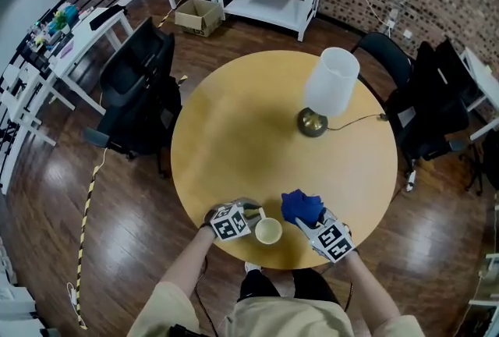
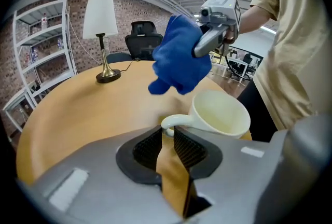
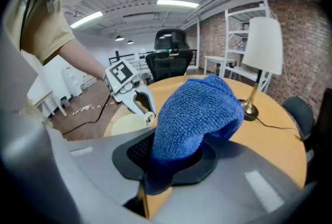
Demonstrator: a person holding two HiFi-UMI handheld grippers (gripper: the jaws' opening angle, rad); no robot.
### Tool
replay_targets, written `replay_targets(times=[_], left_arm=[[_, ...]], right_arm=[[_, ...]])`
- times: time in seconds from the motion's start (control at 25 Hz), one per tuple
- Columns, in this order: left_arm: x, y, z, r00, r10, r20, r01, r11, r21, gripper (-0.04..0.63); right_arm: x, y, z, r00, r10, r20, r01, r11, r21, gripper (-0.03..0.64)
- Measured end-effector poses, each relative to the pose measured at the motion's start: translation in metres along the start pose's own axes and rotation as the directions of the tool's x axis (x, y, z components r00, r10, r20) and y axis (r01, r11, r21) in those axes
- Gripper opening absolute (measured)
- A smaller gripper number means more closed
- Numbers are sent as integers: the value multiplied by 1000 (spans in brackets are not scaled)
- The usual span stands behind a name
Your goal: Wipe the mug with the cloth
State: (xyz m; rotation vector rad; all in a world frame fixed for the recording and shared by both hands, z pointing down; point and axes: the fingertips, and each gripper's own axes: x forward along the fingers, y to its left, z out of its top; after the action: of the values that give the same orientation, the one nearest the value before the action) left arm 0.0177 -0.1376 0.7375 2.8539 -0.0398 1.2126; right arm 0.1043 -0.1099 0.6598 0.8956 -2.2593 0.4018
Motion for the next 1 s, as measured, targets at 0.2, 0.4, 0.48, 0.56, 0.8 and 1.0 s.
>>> replay_targets(times=[0.2, 0.4, 0.48, 0.56, 0.8, 1.0], left_arm=[[0, 1, 1, 1000, -12, 3, 12, 1000, -13, 54], [-1, 2, 2, 1000, -16, -8, 16, 1000, -24, 53], [-1, 2, 1, 1000, -16, -13, 16, 1000, -25, 52], [-1, 1, 1, 1000, -13, -15, 13, 1000, -27, 52], [2, -2, 3, 1000, -2, -14, 2, 1000, -25, 52], [3, -5, 5, 1000, -2, -20, 2, 1000, -14, 51]], right_arm=[[48, 1, -11, 972, 158, -174, -182, 974, -136, 75], [72, 24, -11, 906, 273, -323, -396, 816, -421, 74], [79, 35, -22, 872, 277, -403, -473, 684, -555, 71], [84, 44, -29, 844, 291, -450, -530, 579, -620, 67], [82, 49, -38, 772, 337, -539, -636, 417, -650, 66], [79, 53, -42, 727, 346, -593, -686, 336, -645, 66]])
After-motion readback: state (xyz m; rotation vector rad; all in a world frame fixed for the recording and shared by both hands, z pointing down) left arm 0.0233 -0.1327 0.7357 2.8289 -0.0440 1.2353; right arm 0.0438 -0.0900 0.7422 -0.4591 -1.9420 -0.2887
